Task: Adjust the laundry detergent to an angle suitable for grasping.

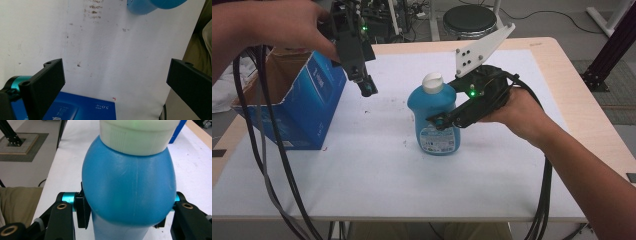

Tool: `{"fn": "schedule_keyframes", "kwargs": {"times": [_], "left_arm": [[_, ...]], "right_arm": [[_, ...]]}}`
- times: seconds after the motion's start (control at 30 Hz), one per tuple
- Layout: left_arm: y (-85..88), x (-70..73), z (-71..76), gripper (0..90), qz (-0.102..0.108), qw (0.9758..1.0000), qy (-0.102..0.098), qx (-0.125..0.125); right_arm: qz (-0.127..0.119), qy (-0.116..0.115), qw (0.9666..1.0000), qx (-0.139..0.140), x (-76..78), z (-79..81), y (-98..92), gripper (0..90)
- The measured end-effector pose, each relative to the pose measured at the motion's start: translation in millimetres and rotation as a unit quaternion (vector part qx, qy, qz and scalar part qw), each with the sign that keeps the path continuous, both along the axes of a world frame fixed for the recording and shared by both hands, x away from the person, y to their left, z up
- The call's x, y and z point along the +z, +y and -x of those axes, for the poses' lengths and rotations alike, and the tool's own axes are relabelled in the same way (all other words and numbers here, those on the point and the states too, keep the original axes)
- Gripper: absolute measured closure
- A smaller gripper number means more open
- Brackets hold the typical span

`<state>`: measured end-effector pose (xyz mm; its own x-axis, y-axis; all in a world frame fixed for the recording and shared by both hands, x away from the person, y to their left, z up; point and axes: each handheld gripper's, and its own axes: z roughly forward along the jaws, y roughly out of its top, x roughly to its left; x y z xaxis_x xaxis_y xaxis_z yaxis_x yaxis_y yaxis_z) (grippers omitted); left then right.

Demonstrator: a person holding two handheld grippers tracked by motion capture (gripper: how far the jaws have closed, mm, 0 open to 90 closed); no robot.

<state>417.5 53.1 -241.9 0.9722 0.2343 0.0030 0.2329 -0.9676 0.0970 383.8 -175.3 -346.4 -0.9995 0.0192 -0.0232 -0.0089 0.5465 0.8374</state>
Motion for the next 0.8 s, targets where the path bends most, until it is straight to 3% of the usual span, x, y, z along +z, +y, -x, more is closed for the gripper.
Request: {"fn": "schedule_keyframes", "kwargs": {"times": [0.23, 0.8], "left_arm": [[-1.0, -1.6, -0.8, 1.7, -0.002, 1.0000, 0.002, -0.001], [-5.7, -7.7, 0.2, 1.7, 0.001, 1.0000, 0.006, -0.007]], "right_arm": [[0.008, 0.000, 1.0000, 0.005, -5.4, 0.9, -0.8, 44.4], [-0.004, 0.009, 1.0000, -0.002, -12.4, 4.5, -16.1, 43.3]]}}
